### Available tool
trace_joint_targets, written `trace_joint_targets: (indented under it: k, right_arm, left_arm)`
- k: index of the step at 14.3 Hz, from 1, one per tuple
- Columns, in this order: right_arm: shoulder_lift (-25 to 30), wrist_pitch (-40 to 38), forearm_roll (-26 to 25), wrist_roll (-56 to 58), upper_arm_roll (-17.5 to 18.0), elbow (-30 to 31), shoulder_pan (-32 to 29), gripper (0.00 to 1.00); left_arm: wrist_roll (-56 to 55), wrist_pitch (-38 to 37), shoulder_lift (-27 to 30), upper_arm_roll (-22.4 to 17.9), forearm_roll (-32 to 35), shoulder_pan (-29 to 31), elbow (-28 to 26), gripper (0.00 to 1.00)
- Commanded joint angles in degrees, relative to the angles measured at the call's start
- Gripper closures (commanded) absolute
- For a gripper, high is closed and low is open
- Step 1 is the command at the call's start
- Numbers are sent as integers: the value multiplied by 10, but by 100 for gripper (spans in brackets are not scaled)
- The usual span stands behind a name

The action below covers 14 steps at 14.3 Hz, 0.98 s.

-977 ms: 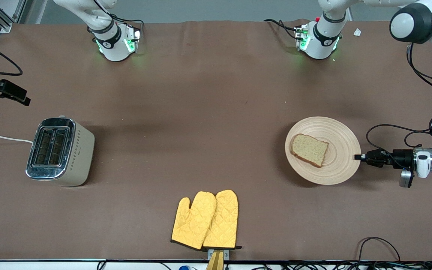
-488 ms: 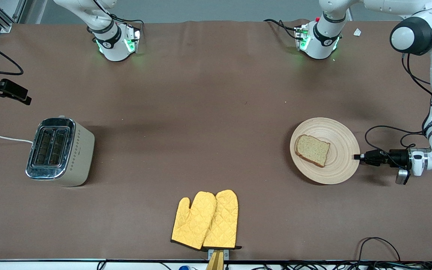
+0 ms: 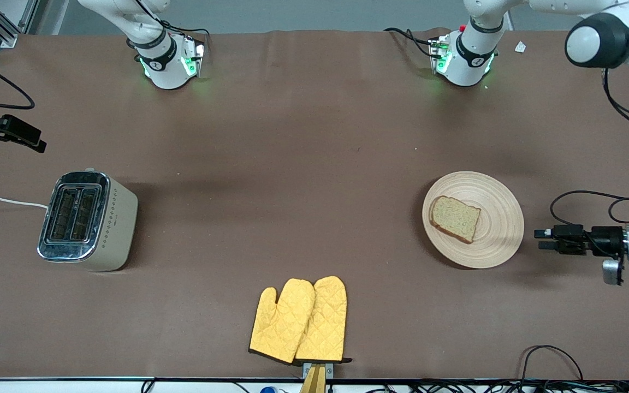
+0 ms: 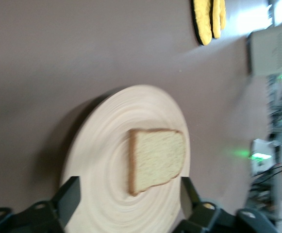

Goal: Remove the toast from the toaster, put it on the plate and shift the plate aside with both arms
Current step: 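Open the left gripper and lift it off the plate rim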

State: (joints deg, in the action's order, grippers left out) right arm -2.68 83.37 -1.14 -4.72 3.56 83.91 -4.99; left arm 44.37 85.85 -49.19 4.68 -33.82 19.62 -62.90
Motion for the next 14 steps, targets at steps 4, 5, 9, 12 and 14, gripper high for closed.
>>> trace_joint_targets:
  k: [4, 5, 9, 12, 14]
  right_arm:
    - [10, 0, 3, 2, 7, 10, -7, 0]
    - [10, -1, 3, 2, 7, 10, -7, 0]
    - [10, -1, 3, 2, 7, 10, -7, 0]
    - [10, -1, 3, 2, 7, 10, -7, 0]
    - [10, -1, 3, 2, 7, 10, -6, 0]
  left_arm:
    - [-171, 34, 201, -12, 235, -195, -19, 0]
    - [-229, 31, 228, -12, 285, -229, -19, 0]
    - [-423, 15, 312, -8, 324, -263, -24, 0]
    - [-466, 13, 397, -3, 328, -257, -86, 0]
    - [-504, 47, 486, -2, 334, -254, -197, 0]
